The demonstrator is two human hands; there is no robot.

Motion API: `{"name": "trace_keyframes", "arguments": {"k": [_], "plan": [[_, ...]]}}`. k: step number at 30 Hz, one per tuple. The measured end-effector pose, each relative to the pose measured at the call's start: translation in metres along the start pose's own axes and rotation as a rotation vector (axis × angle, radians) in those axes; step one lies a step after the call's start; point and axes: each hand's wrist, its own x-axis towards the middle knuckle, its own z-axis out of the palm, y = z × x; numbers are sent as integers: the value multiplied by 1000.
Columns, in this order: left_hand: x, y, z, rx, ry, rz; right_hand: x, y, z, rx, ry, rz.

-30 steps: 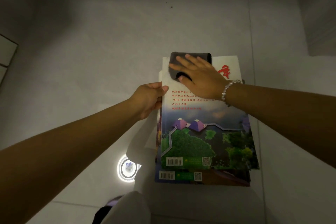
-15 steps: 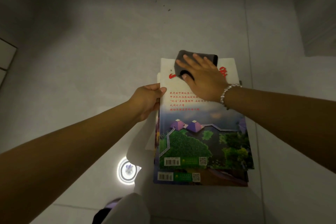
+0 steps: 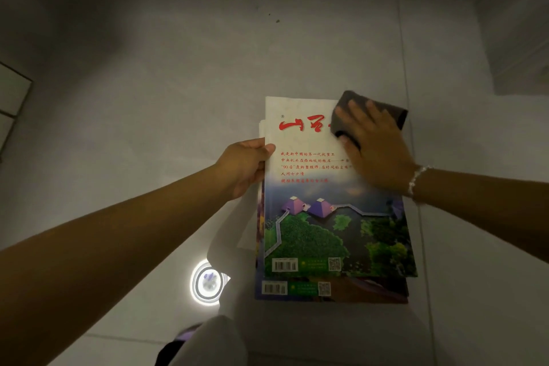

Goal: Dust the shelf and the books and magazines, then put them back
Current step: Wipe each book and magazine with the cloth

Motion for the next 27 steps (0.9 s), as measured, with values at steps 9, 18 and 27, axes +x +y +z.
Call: {"name": "trace_keyframes", "arguments": {"k": [9, 18, 27], "plan": [[-4, 4, 2, -138, -121, -67, -2, 6, -3, -80, -70, -263], [-5, 10, 3, -163, -152, -83, -51, -43, 17, -93, -120, -486], [-6, 14, 13, -151, 20, -4, -36, -25, 10, -71, -40, -376]]}}
